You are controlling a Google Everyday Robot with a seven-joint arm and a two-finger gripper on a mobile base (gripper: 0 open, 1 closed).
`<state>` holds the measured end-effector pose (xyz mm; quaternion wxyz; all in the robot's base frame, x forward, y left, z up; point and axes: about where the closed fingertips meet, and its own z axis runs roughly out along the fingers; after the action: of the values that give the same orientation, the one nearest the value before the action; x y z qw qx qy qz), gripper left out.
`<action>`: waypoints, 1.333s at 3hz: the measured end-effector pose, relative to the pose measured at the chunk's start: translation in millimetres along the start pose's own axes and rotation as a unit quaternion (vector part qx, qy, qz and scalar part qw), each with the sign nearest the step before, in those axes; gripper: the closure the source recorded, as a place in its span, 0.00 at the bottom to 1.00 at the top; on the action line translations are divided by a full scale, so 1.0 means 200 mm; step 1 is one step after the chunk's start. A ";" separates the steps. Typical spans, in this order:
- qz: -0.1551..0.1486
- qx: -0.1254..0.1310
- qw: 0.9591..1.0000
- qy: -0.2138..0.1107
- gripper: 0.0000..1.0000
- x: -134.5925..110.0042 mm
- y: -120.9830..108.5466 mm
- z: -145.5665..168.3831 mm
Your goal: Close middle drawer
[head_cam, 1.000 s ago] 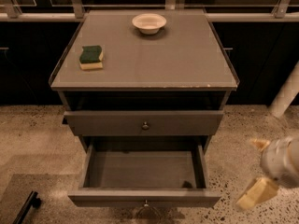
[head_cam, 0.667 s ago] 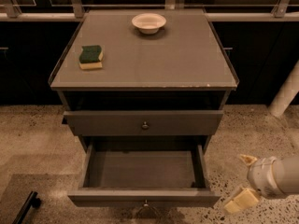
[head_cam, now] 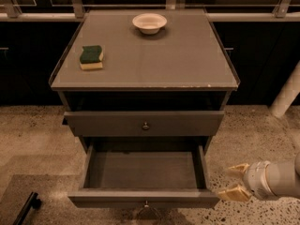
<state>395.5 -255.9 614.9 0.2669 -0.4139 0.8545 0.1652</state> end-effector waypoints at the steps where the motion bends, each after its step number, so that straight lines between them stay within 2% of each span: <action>1: 0.000 0.000 1.000 0.000 0.64 0.00 0.00 0.00; 2: 0.000 0.000 1.000 0.000 0.87 0.00 0.00 0.00; 3: 0.037 0.027 0.999 -0.012 1.00 0.19 -0.06 0.06; 4: 0.086 0.060 0.994 -0.041 1.00 0.47 -0.15 0.20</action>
Offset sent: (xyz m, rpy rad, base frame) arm -0.0024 -0.0032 -0.0041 0.0018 -0.0033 -0.0080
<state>383.2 -311.8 525.1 0.3108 -0.3150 0.8836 0.1531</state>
